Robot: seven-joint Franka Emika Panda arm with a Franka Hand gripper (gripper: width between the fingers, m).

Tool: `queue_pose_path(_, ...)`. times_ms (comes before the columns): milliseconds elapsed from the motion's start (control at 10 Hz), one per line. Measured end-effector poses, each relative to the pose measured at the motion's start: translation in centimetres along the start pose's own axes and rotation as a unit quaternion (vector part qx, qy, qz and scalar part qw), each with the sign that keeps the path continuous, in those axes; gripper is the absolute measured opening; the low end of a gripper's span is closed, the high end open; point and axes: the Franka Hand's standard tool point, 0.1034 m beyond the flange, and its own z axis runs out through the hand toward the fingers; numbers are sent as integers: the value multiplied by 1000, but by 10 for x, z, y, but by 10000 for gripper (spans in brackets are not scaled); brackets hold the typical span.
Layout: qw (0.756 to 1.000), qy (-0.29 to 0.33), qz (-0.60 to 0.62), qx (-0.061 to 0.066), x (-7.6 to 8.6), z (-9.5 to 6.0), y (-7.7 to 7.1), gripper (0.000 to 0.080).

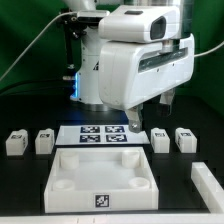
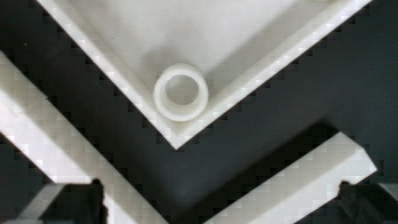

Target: Assemble one leg

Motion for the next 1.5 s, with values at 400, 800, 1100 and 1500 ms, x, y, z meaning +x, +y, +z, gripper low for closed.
queue_pose_path(400,1000,0,0,0,0,0,0,650)
queue_pose_path(800,1000,0,-10,0,0,0,0,650)
queue_pose_path(1100,985,1,-175,-5,-24,4,-11,650)
queue_pose_path(1500,932,0,-361,10,-101,43,-26,650)
